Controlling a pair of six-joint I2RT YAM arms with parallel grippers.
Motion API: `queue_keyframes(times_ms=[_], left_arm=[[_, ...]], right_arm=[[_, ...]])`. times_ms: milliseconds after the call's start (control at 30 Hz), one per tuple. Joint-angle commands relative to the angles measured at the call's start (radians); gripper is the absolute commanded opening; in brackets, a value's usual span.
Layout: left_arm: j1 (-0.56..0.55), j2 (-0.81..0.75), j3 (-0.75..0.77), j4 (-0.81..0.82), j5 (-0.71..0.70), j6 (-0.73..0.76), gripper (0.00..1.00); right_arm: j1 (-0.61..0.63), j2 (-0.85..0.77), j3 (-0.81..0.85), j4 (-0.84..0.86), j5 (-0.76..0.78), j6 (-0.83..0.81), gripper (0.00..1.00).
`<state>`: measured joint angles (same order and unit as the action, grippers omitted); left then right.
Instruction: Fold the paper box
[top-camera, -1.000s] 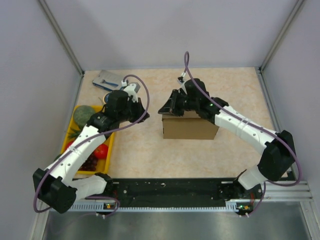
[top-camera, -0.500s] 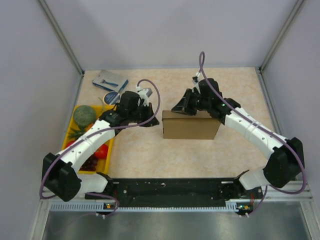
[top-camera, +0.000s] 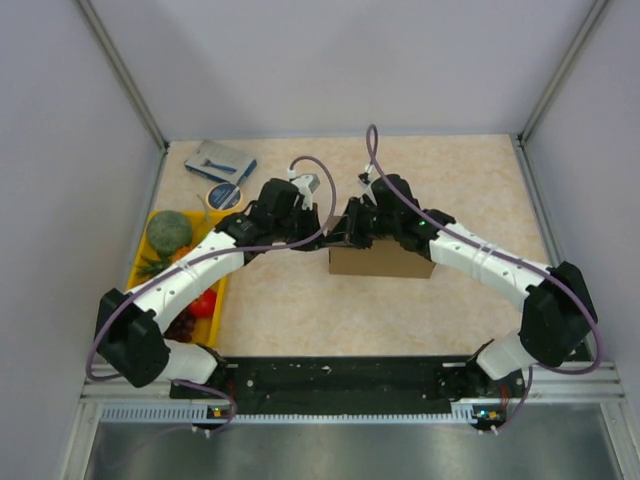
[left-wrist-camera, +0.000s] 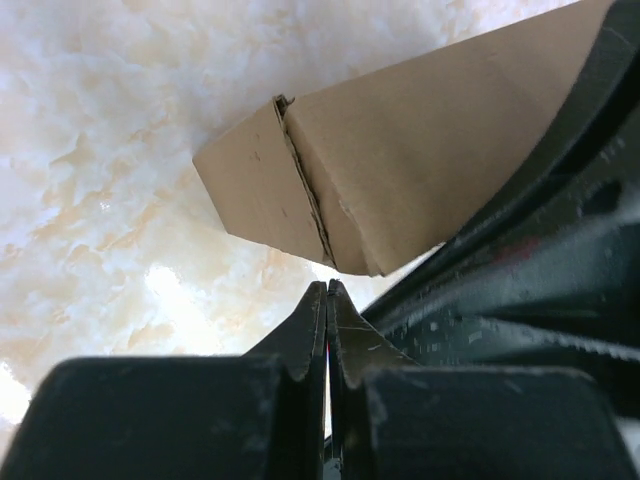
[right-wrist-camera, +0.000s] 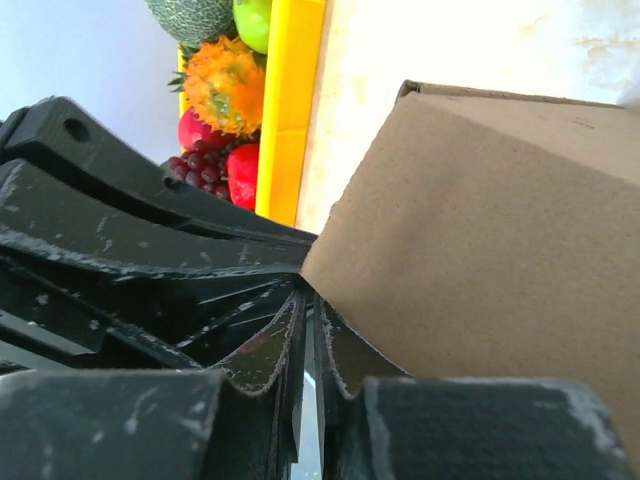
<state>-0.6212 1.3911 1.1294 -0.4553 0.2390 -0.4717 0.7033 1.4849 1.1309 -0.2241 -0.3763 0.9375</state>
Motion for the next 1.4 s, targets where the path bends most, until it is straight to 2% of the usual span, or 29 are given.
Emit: queue_keyframes(times_ms=[0,100,167,200,267,300,333,400,467,500,533,567,633,700,733,833,967,1067,1167,1367], left_arm=[[-0.006,-0.107,0.014,0.021,-0.049,0.025,0.0],[0.001,-0.153,0.001,-0.017,-0.092,0.033,0.0],[0.02,-0.182,-0.005,-0.008,-0.063,0.042,0.0],[0.028,-0.187,0.009,-0.003,-0.043,0.045,0.04],[0.043,-0.175,0.041,0.0,0.015,0.047,0.27],[0.044,-0.162,0.062,0.001,0.028,0.045,0.32],[0.046,-0.138,0.096,0.013,0.04,0.042,0.36],[0.052,-0.106,0.131,0.023,0.071,0.03,0.43],[0.066,-0.077,0.17,0.023,0.074,0.027,0.51],[0.077,-0.07,0.171,0.023,0.091,0.025,0.58],[0.092,-0.063,0.173,0.024,0.108,0.022,0.59],[0.136,-0.061,0.158,0.029,0.143,0.015,0.59],[0.191,-0.061,0.116,0.072,0.266,-0.031,0.72],[0.247,-0.053,0.052,0.177,0.379,-0.098,0.74],[0.248,-0.034,0.04,0.21,0.463,-0.126,0.73],[0.244,0.021,0.033,0.254,0.558,-0.212,0.63],[0.23,0.048,0.02,0.256,0.537,-0.249,0.59],[0.225,0.049,0.009,0.247,0.508,-0.248,0.53],[0.225,0.042,-0.005,0.231,0.485,-0.248,0.56],[0.213,0.045,-0.034,0.248,0.491,-0.258,0.54]], right_arm=[[-0.042,-0.078,0.099,-0.024,-0.024,-0.017,0.07],[-0.089,-0.121,0.112,-0.049,-0.053,-0.022,0.07],[-0.117,-0.178,0.096,-0.063,-0.079,-0.02,0.08],[-0.16,-0.201,0.09,-0.073,-0.09,-0.025,0.09],[-0.221,-0.27,0.072,-0.096,-0.118,-0.046,0.11],[-0.255,-0.293,0.044,-0.119,-0.131,-0.058,0.15],[-0.342,-0.316,0.029,-0.132,-0.166,-0.071,0.19],[-0.439,-0.383,-0.009,-0.206,-0.217,-0.126,0.43],[-0.604,-0.446,-0.02,-0.289,-0.276,-0.231,0.58],[-0.663,-0.462,-0.016,-0.337,-0.273,-0.283,0.73],[-0.698,-0.471,-0.017,-0.43,-0.25,-0.33,0.8],[-0.805,-0.475,-0.025,-0.442,-0.274,-0.379,0.82],[-0.86,-0.479,-0.095,-0.429,-0.381,-0.39,0.83],[-0.874,-0.463,-0.137,-0.425,-0.375,-0.414,0.83],[-0.872,-0.46,-0.149,-0.423,-0.374,-0.424,0.82],[-0.877,-0.451,-0.187,-0.405,-0.389,-0.433,0.8],[-0.912,-0.451,-0.236,-0.351,-0.434,-0.396,0.81],[-0.952,-0.437,-0.267,-0.308,-0.521,-0.361,0.79],[-0.953,-0.446,-0.281,-0.297,-0.542,-0.35,0.76],[-0.953,-0.44,-0.309,-0.281,-0.543,-0.338,0.61]])
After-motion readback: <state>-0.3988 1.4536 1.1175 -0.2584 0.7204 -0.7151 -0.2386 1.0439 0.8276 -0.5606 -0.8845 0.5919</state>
